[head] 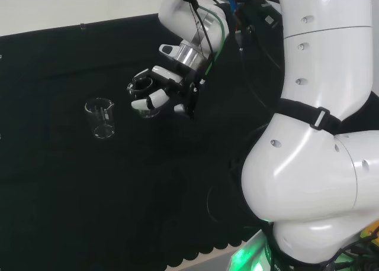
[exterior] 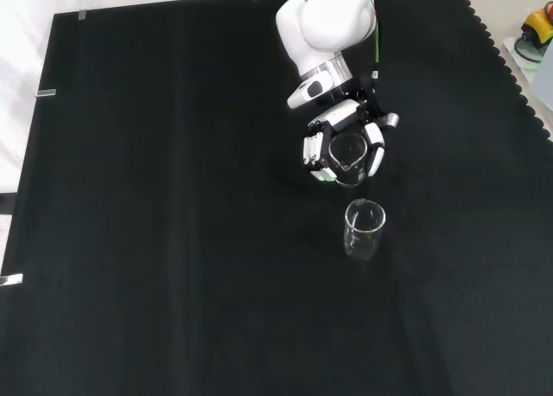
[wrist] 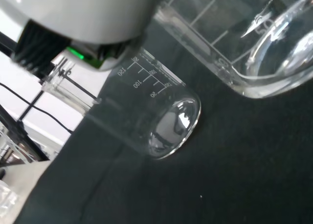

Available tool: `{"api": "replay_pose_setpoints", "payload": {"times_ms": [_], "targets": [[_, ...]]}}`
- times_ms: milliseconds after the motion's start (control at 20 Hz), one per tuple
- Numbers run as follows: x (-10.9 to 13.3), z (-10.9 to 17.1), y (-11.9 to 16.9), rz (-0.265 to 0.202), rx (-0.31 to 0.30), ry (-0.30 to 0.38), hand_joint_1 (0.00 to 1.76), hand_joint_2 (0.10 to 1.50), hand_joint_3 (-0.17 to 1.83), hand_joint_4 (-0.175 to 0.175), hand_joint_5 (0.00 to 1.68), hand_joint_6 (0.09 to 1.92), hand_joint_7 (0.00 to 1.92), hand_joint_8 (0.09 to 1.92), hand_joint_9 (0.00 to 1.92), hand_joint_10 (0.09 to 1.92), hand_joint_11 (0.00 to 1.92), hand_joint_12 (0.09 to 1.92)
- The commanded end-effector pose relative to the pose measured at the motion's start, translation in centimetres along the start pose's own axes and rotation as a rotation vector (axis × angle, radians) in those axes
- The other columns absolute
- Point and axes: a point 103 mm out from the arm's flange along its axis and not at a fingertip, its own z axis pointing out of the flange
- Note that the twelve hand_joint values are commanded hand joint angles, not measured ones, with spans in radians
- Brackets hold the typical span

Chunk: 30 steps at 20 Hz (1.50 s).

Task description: Pick up the beaker on the right.

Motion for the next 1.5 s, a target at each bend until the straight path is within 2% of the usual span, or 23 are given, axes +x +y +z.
{"api": "replay_pose_setpoints", "payload": {"times_ms": [50, 250, 550, 1500], "targets": [[-0.2, -0.3, -0.3, 0.019, 0.003, -0.07, 1.44, 0.51, 0.88, -0.175, 1.21, 0.88, 1.42, 0.67, 1.28, 0.64, 0.98, 0.86], [-0.4, -0.5, -0.3, 0.026, -0.001, -0.075, 1.44, 0.49, 0.88, -0.175, 1.27, 0.78, 1.45, 0.57, 1.33, 0.57, 1.02, 0.84], [-0.3, -0.8, -0.4, 0.02, 0.003, -0.098, 1.44, 0.48, 0.88, -0.175, 1.3, 0.73, 1.47, 0.52, 1.35, 0.54, 1.03, 0.83], [0.7, -1.8, -0.2, 0.003, 0.028, -0.111, 1.45, 0.46, 0.89, -0.175, 1.33, 0.68, 1.5, 0.44, 1.38, 0.52, 1.05, 0.82]]}}
